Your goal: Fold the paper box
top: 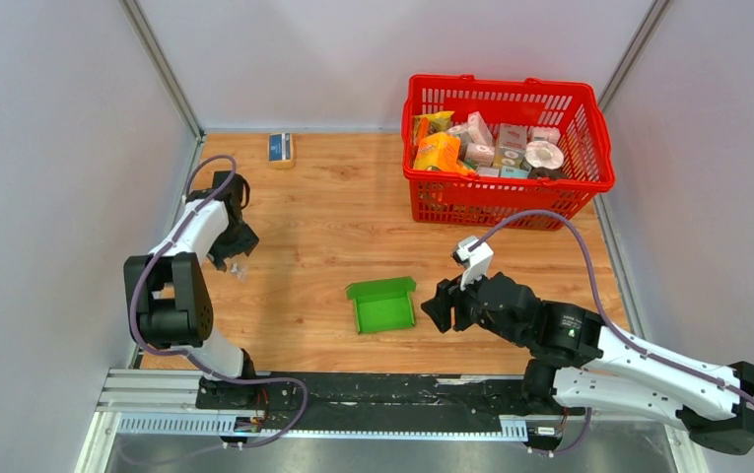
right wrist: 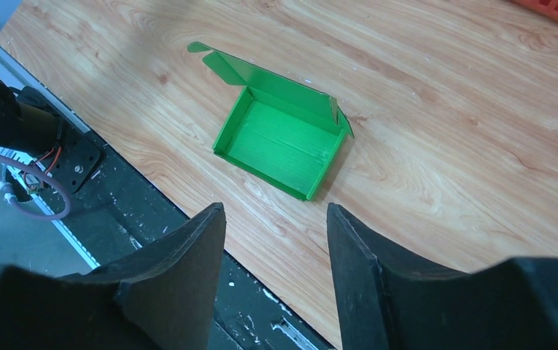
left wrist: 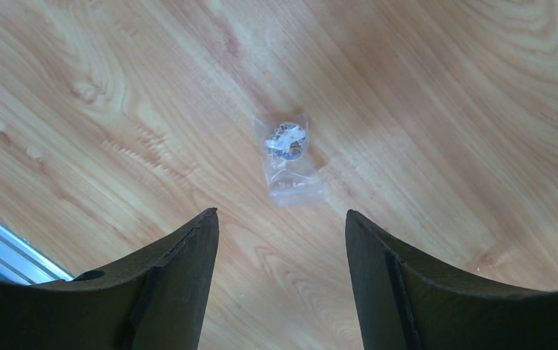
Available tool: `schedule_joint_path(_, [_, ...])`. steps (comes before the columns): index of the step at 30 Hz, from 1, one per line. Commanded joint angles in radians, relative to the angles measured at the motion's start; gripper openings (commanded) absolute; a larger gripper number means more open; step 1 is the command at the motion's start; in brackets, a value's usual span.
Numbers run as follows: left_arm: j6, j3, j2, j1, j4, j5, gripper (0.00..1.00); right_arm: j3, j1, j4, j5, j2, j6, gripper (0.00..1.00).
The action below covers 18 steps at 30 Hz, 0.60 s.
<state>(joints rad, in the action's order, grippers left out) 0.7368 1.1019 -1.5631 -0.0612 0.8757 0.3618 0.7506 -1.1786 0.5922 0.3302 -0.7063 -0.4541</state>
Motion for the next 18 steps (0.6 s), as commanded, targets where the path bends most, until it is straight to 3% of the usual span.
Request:
schedule_joint_path(1, [0.032, 0.041, -0.057, -0.005, -0.014, 0.009, 0.73, -0.002, 0.020, 0.000, -0.026, 0.044, 0.046, 0.57])
schedule_joint_path(9, [0.096, 0.032, -0.147, -0.051, -0.046, -0.009, 0.73, -0.010, 0.034, 0.003, -0.048, 0.067, 0.060, 0.57])
schedule_joint_path(18, [0.134, 0.021, -0.198, -0.094, -0.099, -0.098, 0.65, -0.014, 0.039, 0.000, -0.051, 0.070, 0.060, 0.57])
